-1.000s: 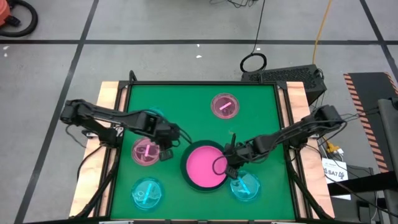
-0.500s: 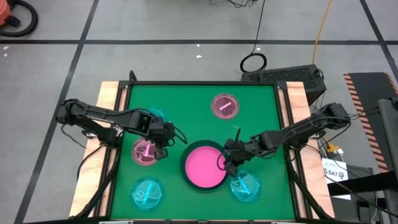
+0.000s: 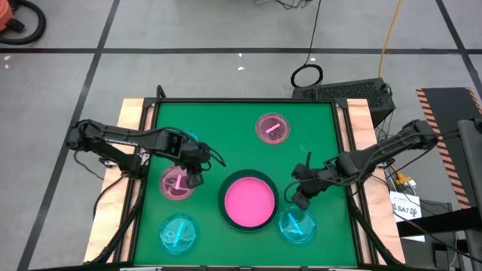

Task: Stack plastic plates
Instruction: Stack the bottom right blue transparent plate on top of the pink plate

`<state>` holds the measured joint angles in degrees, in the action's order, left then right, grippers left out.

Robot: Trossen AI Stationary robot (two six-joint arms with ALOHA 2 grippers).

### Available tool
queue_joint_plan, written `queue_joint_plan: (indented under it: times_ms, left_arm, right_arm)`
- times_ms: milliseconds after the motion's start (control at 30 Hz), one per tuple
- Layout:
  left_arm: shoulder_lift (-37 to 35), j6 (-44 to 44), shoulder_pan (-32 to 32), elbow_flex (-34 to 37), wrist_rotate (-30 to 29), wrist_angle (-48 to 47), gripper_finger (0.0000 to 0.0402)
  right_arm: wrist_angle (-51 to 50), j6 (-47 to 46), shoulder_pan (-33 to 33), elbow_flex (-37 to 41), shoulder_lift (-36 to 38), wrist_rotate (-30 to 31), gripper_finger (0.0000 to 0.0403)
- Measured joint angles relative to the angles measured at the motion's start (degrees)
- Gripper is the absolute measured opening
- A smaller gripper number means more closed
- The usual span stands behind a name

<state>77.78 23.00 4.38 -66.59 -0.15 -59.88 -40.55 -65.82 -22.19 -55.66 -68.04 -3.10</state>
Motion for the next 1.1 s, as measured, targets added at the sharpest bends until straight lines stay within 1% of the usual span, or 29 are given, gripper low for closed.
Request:
queue_joint_plan:
  times_ms: [133,267,400,500,600,767,933,1100]
  left_arm:
    - [0.02,3.85,-0.02,0.01,0.05,-0.54,0.0112]
    - [0.02,9.01,0.14,0.02,-0.09,-3.16,0.0113]
    - [0.02,11.58,0.74,0.01,-0.22,-4.31,0.0113]
    - [-0.33,12.23,1.21,0.02,-0.51,-5.15,0.0113]
    - [-0.52,12.45,1.40,-0.02,-1.51,-8.12,0.0113]
    - [-0.49,17.50,1.76,-0.02,-1.70,-13.96,0.0113]
    - [-0.48,15.15,0.85,-0.02,-0.98,-15.51,0.0113]
    - [-0.61,12.13,-0.97,-0.02,-1.85,-15.60,0.0113]
  right_arm:
    - [-4.82,0.02,-1.80,0.00,0.38,-0.15,0.0006]
    - [-7.59,0.36,-3.48,0.00,-0.67,0.01,0.0006]
    - [-9.55,0.65,-4.64,0.02,-2.15,0.00,0.0011]
    - [-9.11,0.96,-5.32,0.78,-2.72,-0.02,0.0027]
    - [-8.84,-0.12,-6.05,2.16,-2.72,-0.10,0.0052]
    - [-7.54,-0.83,-7.63,3.43,-2.68,-0.65,0.0094]
    - [-4.49,-0.37,-8.44,6.83,-2.70,-3.01,0.0122]
    - [-0.74,-0.04,-8.74,10.53,-2.72,-3.16,0.0132]
